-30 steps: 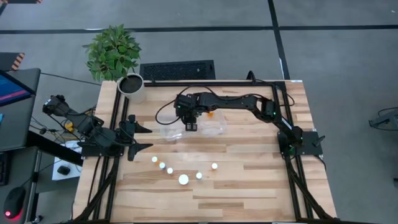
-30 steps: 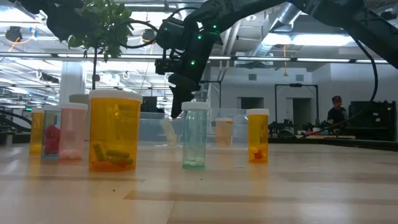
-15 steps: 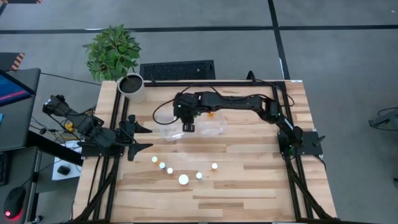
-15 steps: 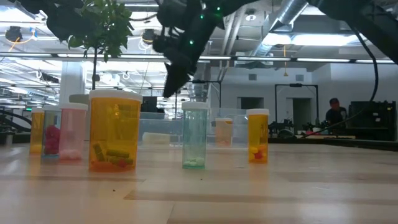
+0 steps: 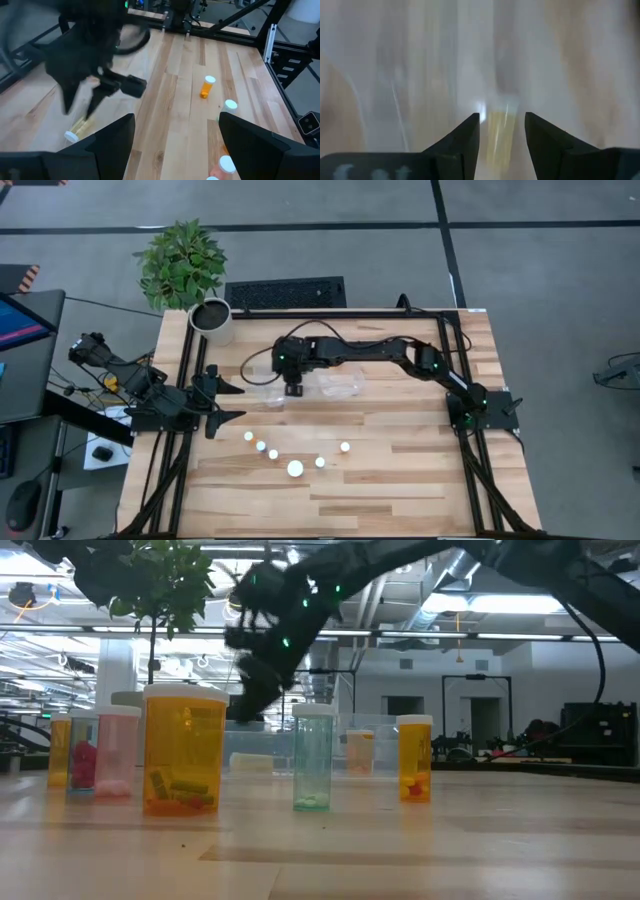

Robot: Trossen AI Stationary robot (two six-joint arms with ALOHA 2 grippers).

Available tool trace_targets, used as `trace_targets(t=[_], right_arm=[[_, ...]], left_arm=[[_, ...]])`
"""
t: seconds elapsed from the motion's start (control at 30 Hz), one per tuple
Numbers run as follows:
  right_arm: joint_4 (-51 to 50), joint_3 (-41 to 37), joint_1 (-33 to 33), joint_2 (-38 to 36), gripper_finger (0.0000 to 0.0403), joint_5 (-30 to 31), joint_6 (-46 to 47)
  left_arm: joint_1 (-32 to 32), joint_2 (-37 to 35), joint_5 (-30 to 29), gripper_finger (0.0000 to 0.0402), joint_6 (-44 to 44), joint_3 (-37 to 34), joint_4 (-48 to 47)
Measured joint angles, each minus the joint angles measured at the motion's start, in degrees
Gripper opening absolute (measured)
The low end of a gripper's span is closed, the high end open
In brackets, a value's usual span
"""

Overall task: Pick and place medicine bottles into bin by pill shape (circle, oval)
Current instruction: Put the yellow tablet bottle into the left transparent bin

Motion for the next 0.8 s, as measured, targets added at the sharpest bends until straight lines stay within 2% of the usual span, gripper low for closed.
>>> trace_targets(t=[0.23, 0.8], right_arm=[[2.3, 0.2, -0.4, 3.3, 0.0164, 0.0, 0.7], [0.9, 0.1, -0.7, 5.3, 0.0156, 0.1, 1.1]], left_arm=[[0.0, 0.0, 0.0, 0.0283, -0.1, 0.0, -0.2], [0.0, 0.0, 0.0, 0.0283, -0.8, 0.0, -1.2]])
